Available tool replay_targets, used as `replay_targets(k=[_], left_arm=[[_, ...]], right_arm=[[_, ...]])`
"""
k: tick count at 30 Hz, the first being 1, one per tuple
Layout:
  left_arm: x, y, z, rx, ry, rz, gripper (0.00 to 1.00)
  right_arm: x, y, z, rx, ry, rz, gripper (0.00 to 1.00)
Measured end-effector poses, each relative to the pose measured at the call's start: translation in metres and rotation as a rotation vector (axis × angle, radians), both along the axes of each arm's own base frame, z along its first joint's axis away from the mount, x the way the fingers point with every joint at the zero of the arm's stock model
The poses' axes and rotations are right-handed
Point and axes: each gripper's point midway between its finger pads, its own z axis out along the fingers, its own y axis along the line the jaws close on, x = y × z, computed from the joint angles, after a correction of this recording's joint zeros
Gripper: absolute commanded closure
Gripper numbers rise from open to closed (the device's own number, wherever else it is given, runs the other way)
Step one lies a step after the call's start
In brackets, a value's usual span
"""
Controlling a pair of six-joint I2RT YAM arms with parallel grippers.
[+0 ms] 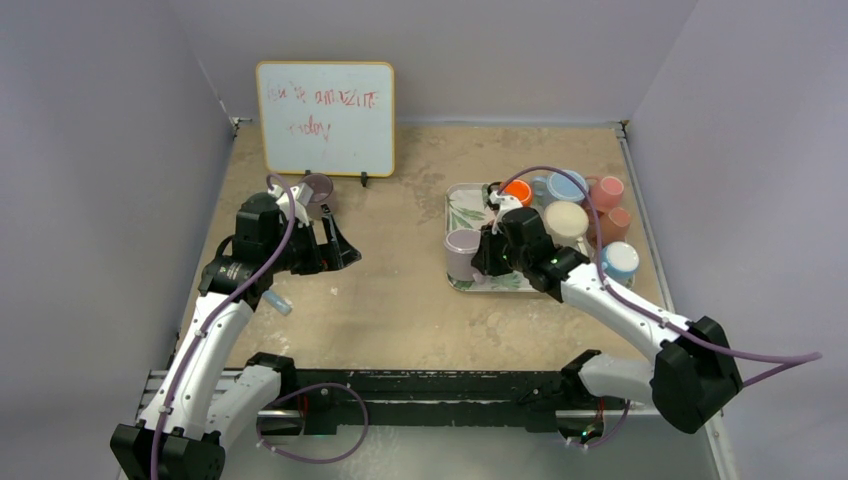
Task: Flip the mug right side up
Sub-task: Turn over the cup on the tray.
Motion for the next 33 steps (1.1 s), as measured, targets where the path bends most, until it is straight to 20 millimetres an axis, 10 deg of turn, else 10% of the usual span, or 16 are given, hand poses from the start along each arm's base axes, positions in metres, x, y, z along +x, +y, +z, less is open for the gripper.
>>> replay_targets(k=[33], left_arm=[[0.001, 0.002, -0.001, 0.007, 0.001, 0.009, 0.11]], right_arm=[[-0.016, -0.028, -0.030, -0.159, 0.120, -0.119, 0.63]])
